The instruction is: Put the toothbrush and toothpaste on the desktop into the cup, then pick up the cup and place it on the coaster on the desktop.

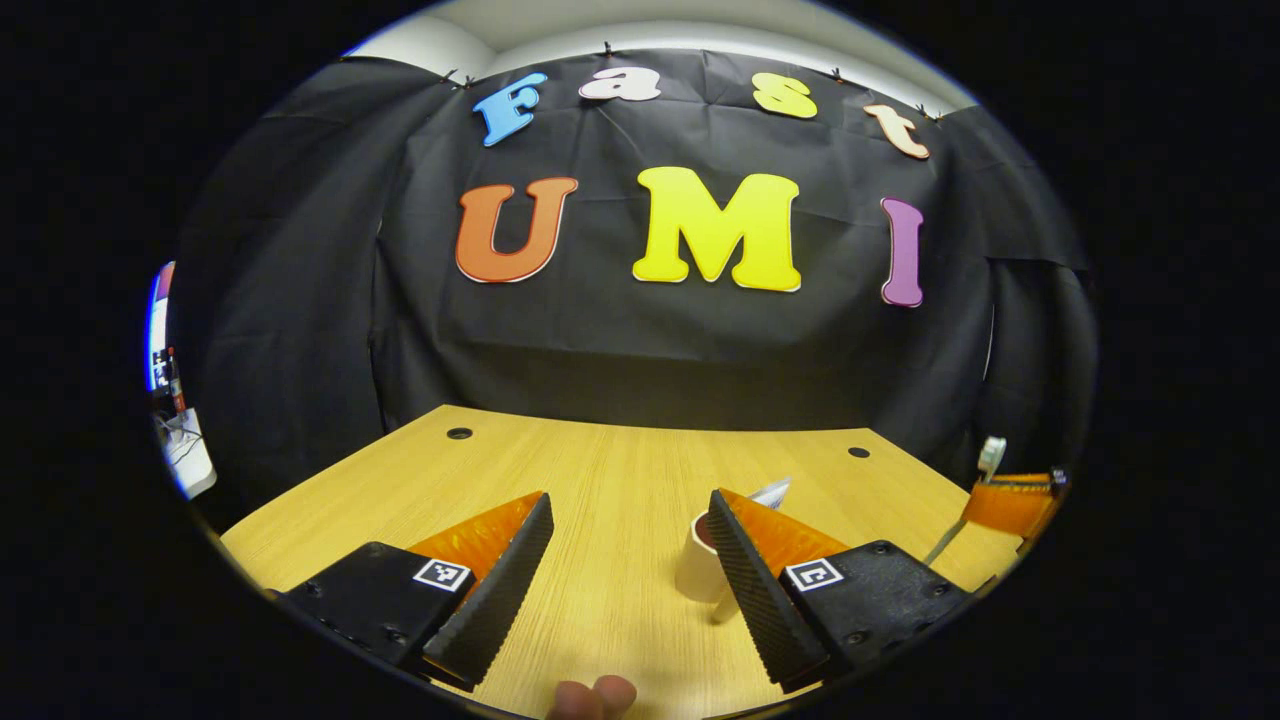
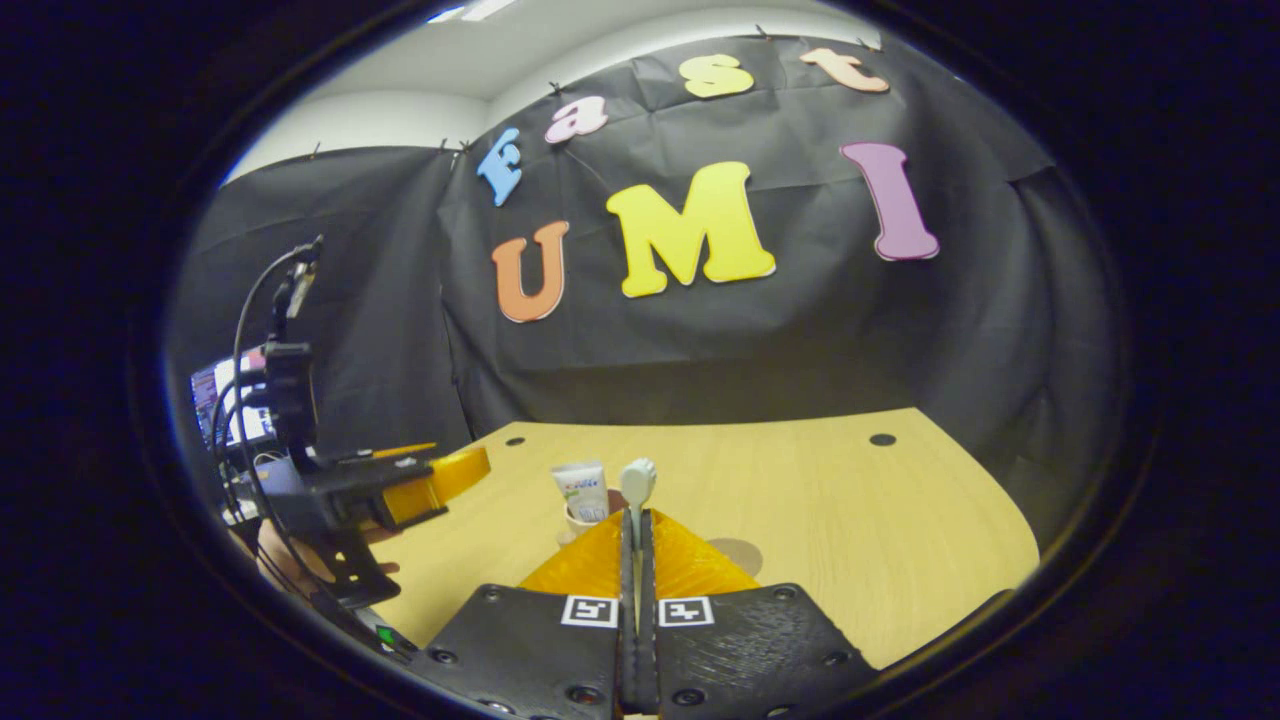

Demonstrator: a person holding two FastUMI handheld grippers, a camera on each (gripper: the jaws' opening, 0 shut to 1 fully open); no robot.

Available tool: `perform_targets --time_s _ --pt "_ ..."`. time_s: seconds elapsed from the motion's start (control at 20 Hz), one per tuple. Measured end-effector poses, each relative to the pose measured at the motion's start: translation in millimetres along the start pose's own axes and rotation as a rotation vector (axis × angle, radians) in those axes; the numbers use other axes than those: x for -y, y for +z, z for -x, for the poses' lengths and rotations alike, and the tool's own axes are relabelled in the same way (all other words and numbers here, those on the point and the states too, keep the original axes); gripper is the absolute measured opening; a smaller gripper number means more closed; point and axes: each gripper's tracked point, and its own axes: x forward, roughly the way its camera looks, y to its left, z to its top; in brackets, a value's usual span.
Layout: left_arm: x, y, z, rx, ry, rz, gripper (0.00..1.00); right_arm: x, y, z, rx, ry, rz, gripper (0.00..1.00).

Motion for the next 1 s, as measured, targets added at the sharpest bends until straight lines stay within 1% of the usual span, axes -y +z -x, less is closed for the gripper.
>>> perform_targets --time_s 0.25,0.35,0.45,0.65,0.75,0.85,1.0 --pt "-26 -22 15 -0.034 0.046 0.008 0.99 -35 50 -30 0.083 0.060 0.086 0.00" --pt "-34 -23 19 -0.030 0.058 0.003 0.99 -41 63 -46 0.109 0.056 0.122 0.00" --pt "-39 -22 21 -0.018 0.063 0.009 0.98 -38 65 -64 0.119 0.039 0.159 0.00" --pt "-42 -24 22 -0.012 0.062 0.007 0.99 -27 65 -102 0.108 0.016 0.161 0.00" --pt "-46 -22 22 -0.006 0.072 -0.005 0.99 -28 70 -116 0.114 0.021 0.125 0.00" --pt "-47 -21 23 0.000 0.074 -0.015 0.98 -29 77 -128 0.138 0.019 0.124 0.00" --pt "-51 -21 22 0.004 0.078 -0.019 0.98 -46 77 -139 0.148 0.056 0.118 0.00"
